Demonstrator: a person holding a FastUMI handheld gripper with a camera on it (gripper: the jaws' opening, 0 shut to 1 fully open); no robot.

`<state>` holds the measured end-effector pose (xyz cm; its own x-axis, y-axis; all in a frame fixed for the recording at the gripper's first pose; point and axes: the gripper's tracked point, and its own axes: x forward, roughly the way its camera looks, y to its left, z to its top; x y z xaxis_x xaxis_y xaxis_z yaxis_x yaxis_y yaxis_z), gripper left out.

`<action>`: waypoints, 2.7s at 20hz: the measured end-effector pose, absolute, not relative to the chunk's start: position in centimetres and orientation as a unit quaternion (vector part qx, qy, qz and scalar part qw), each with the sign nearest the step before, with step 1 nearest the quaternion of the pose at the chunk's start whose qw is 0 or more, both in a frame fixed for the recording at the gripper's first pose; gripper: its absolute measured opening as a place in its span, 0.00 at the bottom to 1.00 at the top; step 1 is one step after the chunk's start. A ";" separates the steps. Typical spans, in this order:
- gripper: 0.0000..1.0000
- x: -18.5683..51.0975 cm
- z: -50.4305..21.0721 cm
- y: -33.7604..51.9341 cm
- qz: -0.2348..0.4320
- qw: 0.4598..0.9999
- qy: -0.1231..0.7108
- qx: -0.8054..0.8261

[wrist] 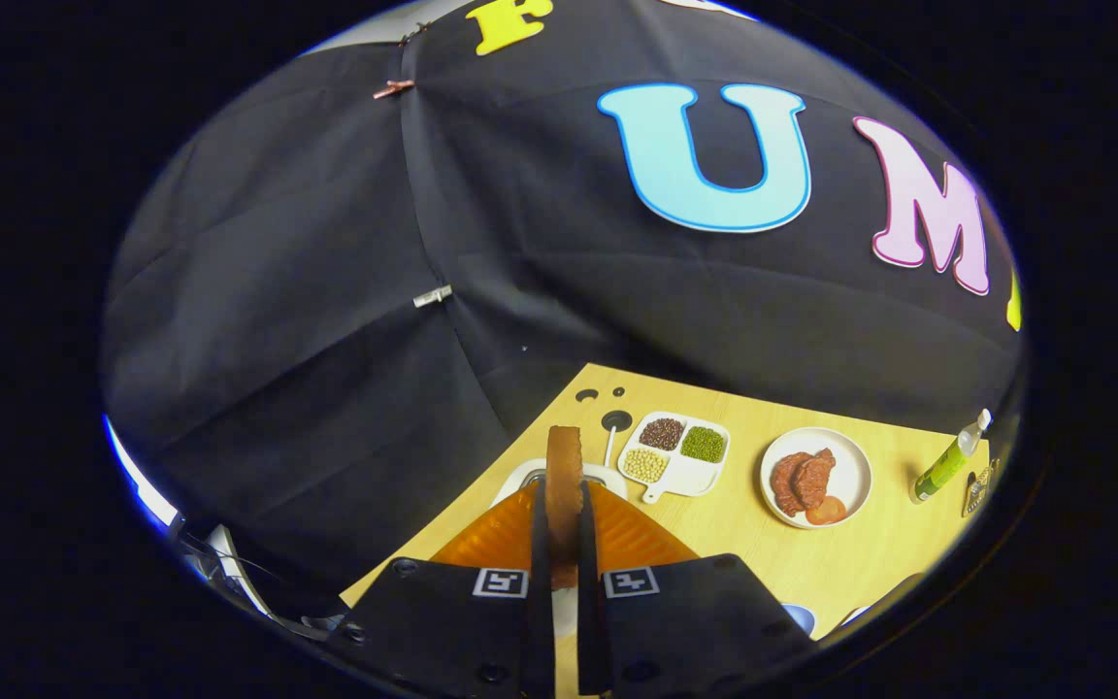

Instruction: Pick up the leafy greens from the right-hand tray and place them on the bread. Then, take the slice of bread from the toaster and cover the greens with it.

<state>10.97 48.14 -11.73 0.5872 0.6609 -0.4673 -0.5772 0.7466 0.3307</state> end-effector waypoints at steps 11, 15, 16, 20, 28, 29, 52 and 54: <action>0.14 9.3 -8.7 33.3 0.321 0.901 0.258 0.138; 0.13 7.7 -12.3 27.4 0.279 0.908 0.275 0.148; 0.14 7.3 -13.3 26.3 0.269 0.908 0.280 0.154; 0.13 5.7 -18.3 23.3 0.234 0.910 0.298 0.170; 0.14 3.0 -26.9 24.9 0.202 0.879 0.355 0.245; 0.13 2.9 -27.6 25.2 0.200 0.874 0.360 0.257; 0.61 2.0 -39.7 20.6 0.104 0.849 0.436 0.279; 0.76 2.0 -39.1 20.2 0.108 0.852 0.429 0.280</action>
